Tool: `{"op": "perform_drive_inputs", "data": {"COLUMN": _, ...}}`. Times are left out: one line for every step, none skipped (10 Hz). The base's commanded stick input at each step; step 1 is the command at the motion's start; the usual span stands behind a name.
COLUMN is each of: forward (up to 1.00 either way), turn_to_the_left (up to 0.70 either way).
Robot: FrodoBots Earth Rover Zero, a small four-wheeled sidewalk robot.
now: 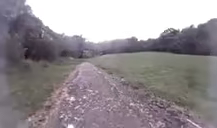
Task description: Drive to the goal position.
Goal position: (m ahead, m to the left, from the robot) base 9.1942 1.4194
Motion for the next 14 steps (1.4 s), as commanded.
{"op": "perform_drive_inputs", "data": {"forward": 0.85, "turn_to_the_left": 0.34}}
{"op": "perform_drive_inputs", "data": {"forward": 0.85, "turn_to_the_left": 0.34}}
{"op": "perform_drive_inputs", "data": {"forward": 0.85, "turn_to_the_left": 0.34}}
{"op": "perform_drive_inputs", "data": {"forward": 0.85, "turn_to_the_left": 0.34}}
{"op": "perform_drive_inputs", "data": {"forward": 0.85, "turn_to_the_left": 0.34}}
{"op": "perform_drive_inputs", "data": {"forward": 0.85, "turn_to_the_left": 0.34}}
{"op": "perform_drive_inputs", "data": {"forward": 0.85, "turn_to_the_left": 0.29}}
{"op": "perform_drive_inputs", "data": {"forward": 0.85, "turn_to_the_left": 0.17}}
{"op": "perform_drive_inputs", "data": {"forward": 0.85, "turn_to_the_left": 0.07}}
{"op": "perform_drive_inputs", "data": {"forward": 0.85, "turn_to_the_left": 0.00}}
{"op": "perform_drive_inputs", "data": {"forward": 0.85, "turn_to_the_left": 0.00}}
{"op": "perform_drive_inputs", "data": {"forward": 0.85, "turn_to_the_left": 0.00}}
{"op": "perform_drive_inputs", "data": {"forward": 0.85, "turn_to_the_left": 0.00}}
{"op": "perform_drive_inputs", "data": {"forward": 0.85, "turn_to_the_left": 0.00}}
